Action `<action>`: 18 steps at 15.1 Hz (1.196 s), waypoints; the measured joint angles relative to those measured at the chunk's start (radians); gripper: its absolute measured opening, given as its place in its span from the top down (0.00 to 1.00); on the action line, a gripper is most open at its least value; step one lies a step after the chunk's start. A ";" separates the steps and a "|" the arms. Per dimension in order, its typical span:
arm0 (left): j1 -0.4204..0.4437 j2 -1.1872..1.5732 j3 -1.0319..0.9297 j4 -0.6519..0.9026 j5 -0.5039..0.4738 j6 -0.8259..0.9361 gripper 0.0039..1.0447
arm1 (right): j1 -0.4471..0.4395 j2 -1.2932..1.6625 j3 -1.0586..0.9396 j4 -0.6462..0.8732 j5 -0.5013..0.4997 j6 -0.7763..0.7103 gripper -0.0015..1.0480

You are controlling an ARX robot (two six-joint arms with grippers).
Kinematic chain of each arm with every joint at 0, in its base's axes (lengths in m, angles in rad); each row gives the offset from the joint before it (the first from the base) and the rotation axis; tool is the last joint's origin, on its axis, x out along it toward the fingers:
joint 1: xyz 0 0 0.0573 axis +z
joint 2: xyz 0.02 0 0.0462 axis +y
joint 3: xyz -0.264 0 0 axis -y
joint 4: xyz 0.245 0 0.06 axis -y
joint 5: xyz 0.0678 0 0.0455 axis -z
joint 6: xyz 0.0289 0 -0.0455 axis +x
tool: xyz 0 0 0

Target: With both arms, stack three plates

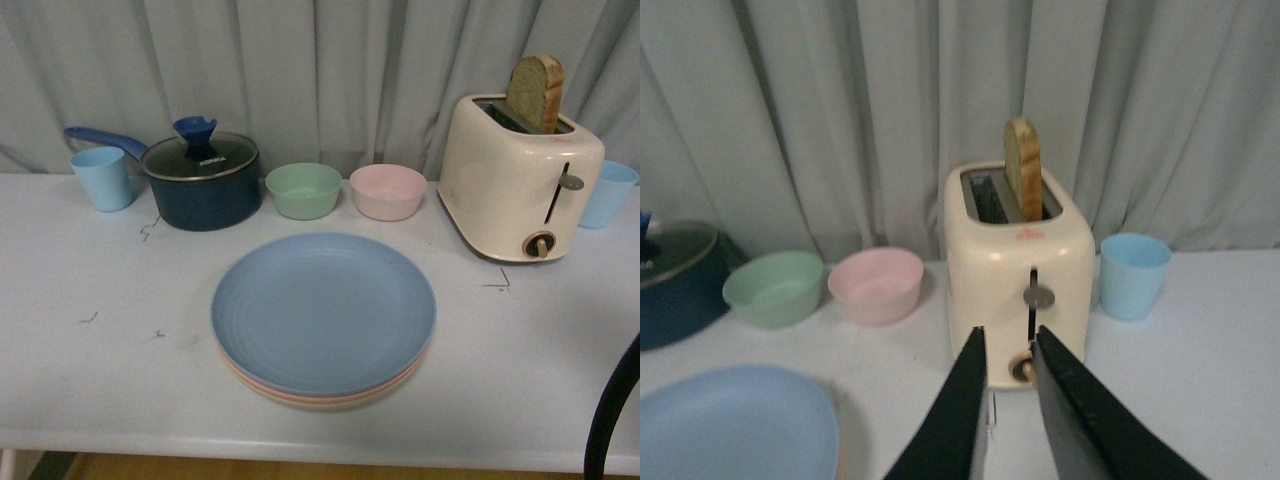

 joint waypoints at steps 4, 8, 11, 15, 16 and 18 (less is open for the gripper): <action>0.000 0.000 0.000 0.000 0.000 0.000 0.06 | -0.078 -0.218 -0.170 -0.072 -0.072 -0.017 0.98; 0.000 0.000 0.000 0.000 0.000 0.000 0.06 | -0.127 -0.452 -0.270 -0.218 -0.127 -0.017 0.98; 0.000 0.000 0.000 0.000 0.000 0.000 0.06 | -0.212 -0.652 -0.317 -0.371 -0.208 -0.018 0.98; 0.000 0.000 0.000 0.000 0.000 0.000 0.06 | -0.211 -0.874 -0.339 -0.565 -0.209 -0.017 0.98; 0.000 0.000 0.000 0.000 0.000 0.000 0.06 | -0.211 -0.930 -0.340 -0.613 -0.209 -0.018 0.98; 0.000 0.000 0.000 0.000 0.000 0.000 0.06 | -0.211 -1.023 -0.340 -0.700 -0.209 -0.018 0.98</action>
